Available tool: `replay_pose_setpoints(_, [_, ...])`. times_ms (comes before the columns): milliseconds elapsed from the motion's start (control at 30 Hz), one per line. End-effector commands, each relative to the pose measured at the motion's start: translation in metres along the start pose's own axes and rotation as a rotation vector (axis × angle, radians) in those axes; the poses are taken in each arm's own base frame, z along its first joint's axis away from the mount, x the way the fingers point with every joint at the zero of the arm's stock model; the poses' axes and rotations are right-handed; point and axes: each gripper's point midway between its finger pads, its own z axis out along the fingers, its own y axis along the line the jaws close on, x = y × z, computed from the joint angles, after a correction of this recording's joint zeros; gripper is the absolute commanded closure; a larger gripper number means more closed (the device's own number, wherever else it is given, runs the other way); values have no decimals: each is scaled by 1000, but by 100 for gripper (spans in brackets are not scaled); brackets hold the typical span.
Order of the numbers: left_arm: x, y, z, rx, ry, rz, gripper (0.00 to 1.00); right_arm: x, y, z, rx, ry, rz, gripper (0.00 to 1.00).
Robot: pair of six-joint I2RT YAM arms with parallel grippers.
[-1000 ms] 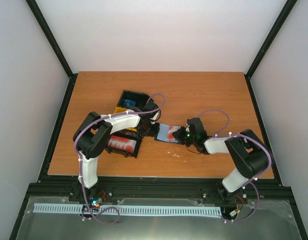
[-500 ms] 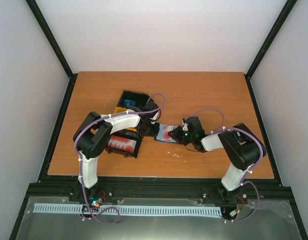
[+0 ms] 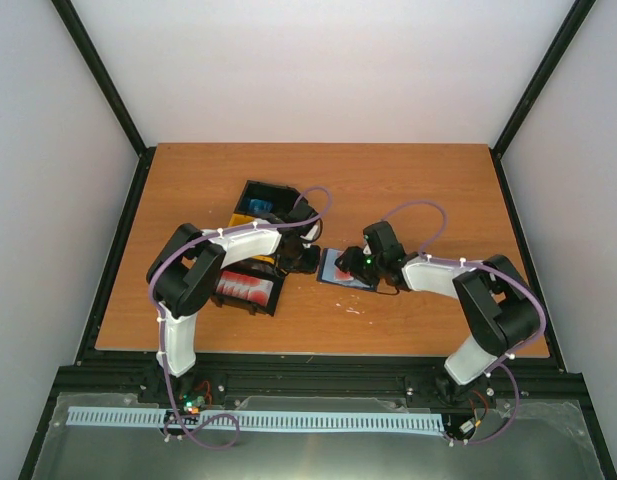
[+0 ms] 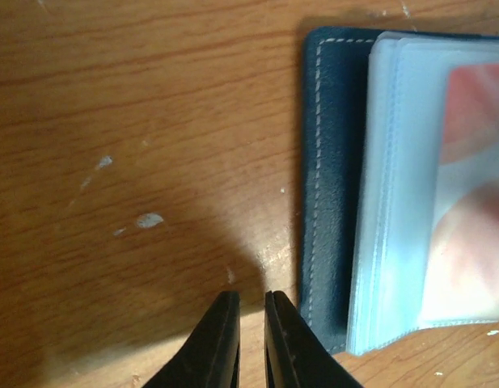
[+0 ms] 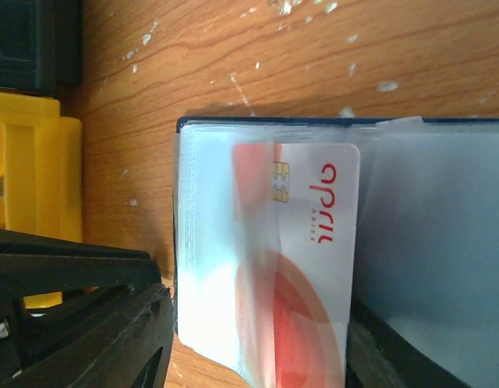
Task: Put the credit cards into the card holder
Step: Insert the credit card into the card holder.
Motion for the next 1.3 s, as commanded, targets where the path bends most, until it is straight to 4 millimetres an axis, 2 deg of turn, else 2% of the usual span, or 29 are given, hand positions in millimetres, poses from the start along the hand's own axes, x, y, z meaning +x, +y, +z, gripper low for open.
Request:
replay_pose_setpoints(0, [4, -6, 2, 22, 18, 0, 87, 5, -31, -16, 250, 16, -27, 46])
replay_pose_setpoints(200, [3, -13, 5, 65, 20, 9, 86, -2, -37, -26, 370, 10, -63, 39])
replay_pose_setpoints(300, [2, -16, 7, 80, 23, 11, 86, -4, -33, -30, 387, 2, -90, 32])
replay_pose_setpoints(500, [2, -18, 9, 88, 28, 12, 85, -9, -28, -37, 429, -9, -127, 27])
replay_pose_setpoints(733, [1, -24, 4, 115, 23, 21, 82, -23, -26, -60, 439, -144, -94, 20])
replay_pose_setpoints(833, [-2, -31, -1, 148, 9, 36, 79, -18, -30, -54, 456, -106, -90, 24])
replay_pose_setpoints(1000, [-2, -36, 7, 173, 39, 43, 78, -4, -40, -35, 464, -22, -77, 41])
replay_pose_setpoints(1267, [2, -37, 16, 189, 78, 49, 78, 0, -43, -24, 457, 11, -100, 51])
